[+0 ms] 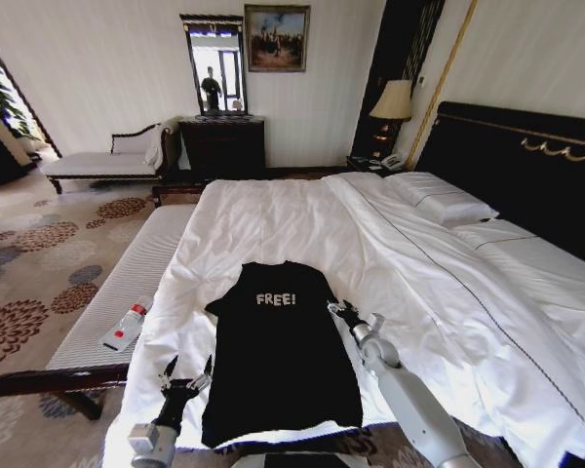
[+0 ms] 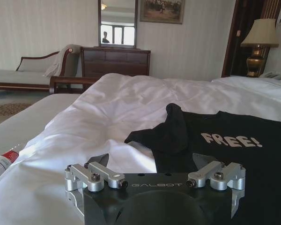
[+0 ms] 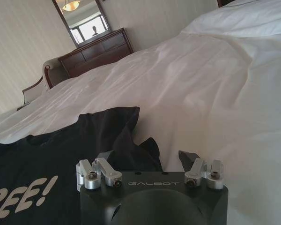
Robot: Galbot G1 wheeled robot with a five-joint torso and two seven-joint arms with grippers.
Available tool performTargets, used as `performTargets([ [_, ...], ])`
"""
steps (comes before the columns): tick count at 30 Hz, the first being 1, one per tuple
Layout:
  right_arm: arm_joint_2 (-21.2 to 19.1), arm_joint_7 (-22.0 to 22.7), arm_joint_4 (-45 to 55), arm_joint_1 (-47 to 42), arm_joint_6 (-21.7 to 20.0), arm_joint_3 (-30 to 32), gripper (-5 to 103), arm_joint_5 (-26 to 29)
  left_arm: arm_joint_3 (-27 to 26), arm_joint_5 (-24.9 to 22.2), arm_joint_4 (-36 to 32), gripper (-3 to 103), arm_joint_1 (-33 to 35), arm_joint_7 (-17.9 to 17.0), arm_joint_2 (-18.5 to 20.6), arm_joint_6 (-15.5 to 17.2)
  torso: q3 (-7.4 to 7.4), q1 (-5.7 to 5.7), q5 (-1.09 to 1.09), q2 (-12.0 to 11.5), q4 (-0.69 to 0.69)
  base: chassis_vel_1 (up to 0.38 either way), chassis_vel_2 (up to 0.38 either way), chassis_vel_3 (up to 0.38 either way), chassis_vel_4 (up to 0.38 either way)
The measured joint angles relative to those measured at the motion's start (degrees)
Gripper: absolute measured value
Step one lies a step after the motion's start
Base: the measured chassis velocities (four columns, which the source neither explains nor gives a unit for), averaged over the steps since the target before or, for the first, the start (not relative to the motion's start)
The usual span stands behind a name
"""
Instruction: Fold the clothes on the bed.
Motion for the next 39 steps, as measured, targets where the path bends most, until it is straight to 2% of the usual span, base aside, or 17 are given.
performTargets([
  [2,0.2,0.4,-0.3,0.6,-0.3,-0.3,70,1.9,0.0,0.0,0.0,100,0.1,-0.2,-0.1,0.1,0.0,0.0,0.0,0.0,0.01,0.0,0.0,0.0,0.0],
  [5,0.3,0.5,-0.9,0.9,-0.3,-0.5,64,2.3,-0.3,-0.1,0.0,100,0.1,-0.4,-0.1,0.2,0.0,0.0,0.0,0.0,0.01,0.0,0.0,0.0,0.0],
  [8,0.1,0.5,-1.3,1.1,-0.3,-0.7,48,2.4,-0.5,-0.5,0.0,100,0.1,-0.6,-0.1,0.2,0.0,0.0,0.0,0.0,-0.01,0.0,0.0,0.0,0.0],
  [10,0.0,0.5,-1.3,1.1,-0.2,-0.8,48,2.4,-0.5,-0.6,0.0,100,0.0,-0.6,-0.1,0.2,0.0,0.0,0.0,0.0,-0.01,0.0,0.0,0.0,0.0],
  [14,0.2,0.5,-1.7,1.4,0.1,-1.2,26,1.7,-0.4,-0.8,0.2,100,-0.2,-0.8,-0.4,0.4,0.0,0.0,0.0,0.0,0.0,0.0,0.0,0.0,0.0],
  [15,0.2,0.5,-1.7,1.4,0.1,-1.2,26,1.7,-0.4,-0.8,0.2,100,-0.2,-0.8,-0.4,0.4,0.0,0.0,0.0,0.0,0.0,0.0,0.0,0.0,0.0],
  [17,0.3,0.6,-1.9,1.7,0.3,-1.3,15,1.5,-0.4,-1.0,0.2,100,-0.2,-0.8,-0.5,0.5,0.0,0.0,0.0,0.0,0.0,0.0,0.0,0.0,0.0],
  [18,0.3,0.6,-2.0,1.8,0.3,-1.4,15,1.4,-0.4,-1.1,0.2,100,-0.2,-0.8,-0.5,0.5,0.0,0.0,0.0,0.0,0.0,0.0,0.0,0.0,0.0],
  [20,0.3,0.7,-2.0,1.9,0.3,-1.4,4,1.4,-0.5,-1.2,0.2,100,-0.1,-0.9,-0.5,0.5,0.0,0.0,0.0,0.0,0.0,0.0,0.0,0.0,0.0],
  [23,0.2,0.8,-2.0,2.0,0.3,-1.5,1,1.4,-0.6,-1.3,0.2,100,0.0,-0.9,-0.5,0.5,0.0,0.0,0.0,0.0,0.0,0.0,0.0,0.0,0.0],
  [32,-1.7,2.1,-1.5,3.8,0.2,-2.8,1,1.4,-0.5,-1.5,0.7,100,-0.1,-0.8,-1.3,0.1,0.0,0.0,0.01,0.0,-0.01,0.0,0.0,0.0,0.0],
  [39,-2.4,4.9,-3.5,7.9,-1.5,-2.7,1,2.3,-1.6,-2.9,0.8,100,-0.1,-0.7,-1.1,-0.1,0.0,0.0,0.0,0.0,0.0,0.0,0.0,0.0,0.0],
])
